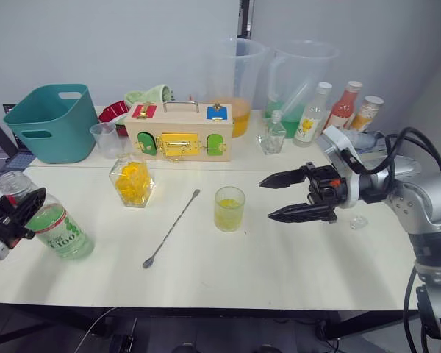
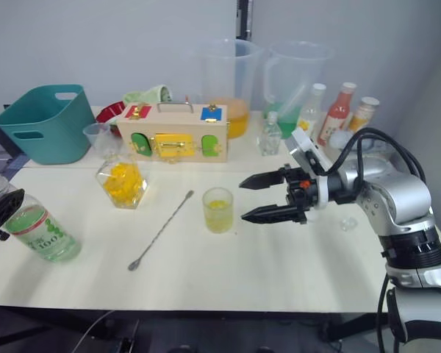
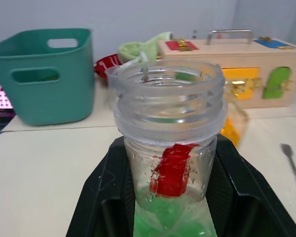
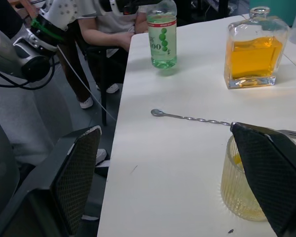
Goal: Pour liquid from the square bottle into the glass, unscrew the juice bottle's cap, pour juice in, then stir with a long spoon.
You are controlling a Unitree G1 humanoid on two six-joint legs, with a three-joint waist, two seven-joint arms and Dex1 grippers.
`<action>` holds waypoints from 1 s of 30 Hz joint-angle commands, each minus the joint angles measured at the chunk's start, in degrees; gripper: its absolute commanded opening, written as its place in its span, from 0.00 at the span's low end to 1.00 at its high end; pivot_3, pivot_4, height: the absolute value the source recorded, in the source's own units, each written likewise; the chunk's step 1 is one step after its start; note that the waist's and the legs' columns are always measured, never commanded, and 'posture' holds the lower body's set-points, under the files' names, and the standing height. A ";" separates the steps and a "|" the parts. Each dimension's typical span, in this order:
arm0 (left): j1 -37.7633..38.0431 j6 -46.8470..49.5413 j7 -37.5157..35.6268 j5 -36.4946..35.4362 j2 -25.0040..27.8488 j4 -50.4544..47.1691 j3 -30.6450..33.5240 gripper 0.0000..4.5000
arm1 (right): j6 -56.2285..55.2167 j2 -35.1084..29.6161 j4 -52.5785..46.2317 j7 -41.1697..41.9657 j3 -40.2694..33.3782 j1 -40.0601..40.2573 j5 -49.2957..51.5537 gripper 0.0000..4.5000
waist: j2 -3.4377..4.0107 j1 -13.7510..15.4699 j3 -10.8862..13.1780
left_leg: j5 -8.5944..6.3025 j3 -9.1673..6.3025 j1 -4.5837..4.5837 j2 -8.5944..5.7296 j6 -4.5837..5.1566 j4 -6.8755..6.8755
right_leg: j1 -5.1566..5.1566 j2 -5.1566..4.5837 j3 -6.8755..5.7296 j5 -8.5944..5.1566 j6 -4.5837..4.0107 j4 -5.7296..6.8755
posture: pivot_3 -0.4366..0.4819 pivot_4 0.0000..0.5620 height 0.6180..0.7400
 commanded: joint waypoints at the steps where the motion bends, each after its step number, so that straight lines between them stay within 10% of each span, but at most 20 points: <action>1: -7.57 -5.17 0.56 2.77 3.05 6.25 -4.31 0.33 | 2.41 -1.42 -4.82 -2.11 -4.57 1.59 2.96 0.99 | -0.04 0.21 -0.02 | 0.00 -0.01 0.00 -0.02 0.00 0.00 | -0.01 -0.02 -0.02 0.00 0.00 0.02 | 0.48 0.27 1.00; 18: -36.27 -29.90 -6.86 16.74 5.27 50.70 -22.02 0.33 | 8.80 -5.03 -17.10 -13.68 -15.28 13.02 9.38 0.99 | -0.08 -1.35 -0.03 | 0.02 0.08 -0.03 -0.07 0.00 -0.03 | -0.08 0.09 -0.10 0.00 0.00 0.29 | 0.48 0.27 1.00; 30: -37.84 -32.82 -7.06 17.11 4.70 57.78 -22.49 0.33 | 8.39 -6.47 -18.40 -16.09 -16.37 14.71 11.76 0.99 | -0.08 -1.43 -0.03 | 0.02 0.07 -0.01 -0.08 0.01 0.07 | -0.04 0.09 -0.10 0.00 0.00 0.39 | 0.48 0.27 1.00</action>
